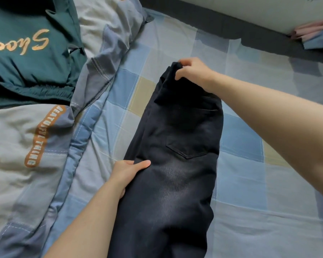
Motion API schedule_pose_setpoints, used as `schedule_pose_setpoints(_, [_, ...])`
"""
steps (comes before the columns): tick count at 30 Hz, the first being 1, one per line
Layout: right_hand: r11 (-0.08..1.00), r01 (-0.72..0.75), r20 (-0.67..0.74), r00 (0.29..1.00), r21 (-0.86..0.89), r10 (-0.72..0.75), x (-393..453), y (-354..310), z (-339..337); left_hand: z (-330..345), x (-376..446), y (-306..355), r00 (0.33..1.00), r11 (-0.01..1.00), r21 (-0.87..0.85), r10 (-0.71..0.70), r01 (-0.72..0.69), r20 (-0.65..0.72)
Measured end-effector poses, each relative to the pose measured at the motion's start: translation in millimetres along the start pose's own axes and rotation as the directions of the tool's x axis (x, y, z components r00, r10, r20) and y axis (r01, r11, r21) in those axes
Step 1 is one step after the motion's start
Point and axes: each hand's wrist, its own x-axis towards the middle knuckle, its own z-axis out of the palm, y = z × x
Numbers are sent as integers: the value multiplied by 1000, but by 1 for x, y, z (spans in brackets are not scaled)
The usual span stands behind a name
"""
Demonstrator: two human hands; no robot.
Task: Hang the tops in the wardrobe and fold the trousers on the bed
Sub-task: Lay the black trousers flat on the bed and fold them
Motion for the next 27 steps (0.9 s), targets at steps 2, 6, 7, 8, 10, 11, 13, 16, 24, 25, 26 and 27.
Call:
schedule_pose_setpoints(2, [991,-41,128,990,-128,57,9,0,1,1,1,1,1000,1000,-2,-20,20,-15])
schedule_pose_setpoints(6, [873,-114,162,963,-475,214,35,-2,1,2,3,6,998,999,-3,-54,54,-32])
schedule_pose_setpoints(7, [825,-125,190,944,-551,270,39,-4,-2,2,2,7,998,998,-4,-67,67,-18])
schedule_pose_setpoints(8, [804,-143,220,921,-578,322,42,-7,-6,1,2,8,997,997,-8,-80,80,-7])
schedule_pose_setpoints(10, [818,-170,240,905,-550,350,47,-10,-16,1,3,9,995,995,-20,-98,98,-17])
schedule_pose_setpoints(11, [833,-166,223,919,-528,325,48,-10,-21,2,2,9,995,995,-26,-99,98,-32])
schedule_pose_setpoints(13, [870,-177,239,919,-460,313,47,-13,-29,5,4,10,993,994,-35,-105,103,-58])
schedule_pose_setpoints(16, [894,-132,329,899,-428,290,35,-14,-33,6,2,10,992,994,-48,-106,103,-64])
schedule_pose_setpoints(24, [800,93,143,990,-593,-9,7,-19,-33,4,2,13,991,990,-58,-129,127,-39])
schedule_pose_setpoints(25, [800,119,144,989,-589,-41,3,-19,-31,4,2,12,991,990,-56,-129,127,-41])
schedule_pose_setpoints(26, [835,124,186,982,-537,-26,0,-21,-31,4,2,13,991,990,-56,-129,127,-43])
schedule_pose_setpoints(27, [892,97,273,961,-442,30,-3,-23,-33,4,2,13,990,990,-52,-130,128,-45])
